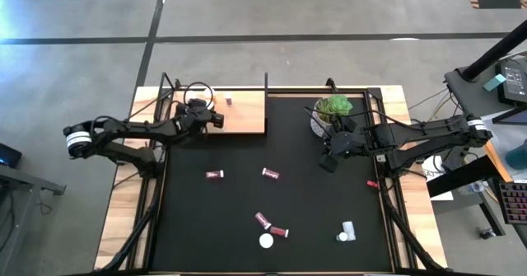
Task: Pick and place medicine bottles onto shelf by color
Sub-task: Put the top orange pill bottle on the shelf aligned with the other orange pill bottle
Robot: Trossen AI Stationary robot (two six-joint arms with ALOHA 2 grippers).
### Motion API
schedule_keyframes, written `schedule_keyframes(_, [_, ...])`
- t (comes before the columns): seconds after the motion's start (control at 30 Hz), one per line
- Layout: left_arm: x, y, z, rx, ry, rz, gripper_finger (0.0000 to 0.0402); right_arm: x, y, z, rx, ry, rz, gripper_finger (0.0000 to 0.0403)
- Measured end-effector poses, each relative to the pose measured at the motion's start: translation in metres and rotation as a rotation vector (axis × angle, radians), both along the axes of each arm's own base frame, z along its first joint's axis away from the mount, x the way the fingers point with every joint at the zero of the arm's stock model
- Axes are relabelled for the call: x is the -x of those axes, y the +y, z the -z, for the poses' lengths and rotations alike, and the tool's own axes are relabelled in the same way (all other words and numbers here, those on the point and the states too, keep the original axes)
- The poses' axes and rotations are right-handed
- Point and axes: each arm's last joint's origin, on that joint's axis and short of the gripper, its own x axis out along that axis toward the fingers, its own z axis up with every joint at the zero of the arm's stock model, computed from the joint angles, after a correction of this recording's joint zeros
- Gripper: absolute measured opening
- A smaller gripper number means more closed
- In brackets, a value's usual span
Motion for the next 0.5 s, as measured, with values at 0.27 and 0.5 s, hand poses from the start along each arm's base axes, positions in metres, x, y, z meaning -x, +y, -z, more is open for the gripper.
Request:
schedule_keyframes(0.27, [0.0000,0.0011,0.0009,0.001,0.000,-0.004,0.0187,0.0000,-0.0001,0.0000,0.000,0.000,0.000,0.0228])
schedule_keyframes(0.5, [-0.0001,0.0012,0.0010,0.001,-0.001,-0.005,0.0193,0.0000,-0.0001,0.0000,0.000,0.000,0.000,0.0228])
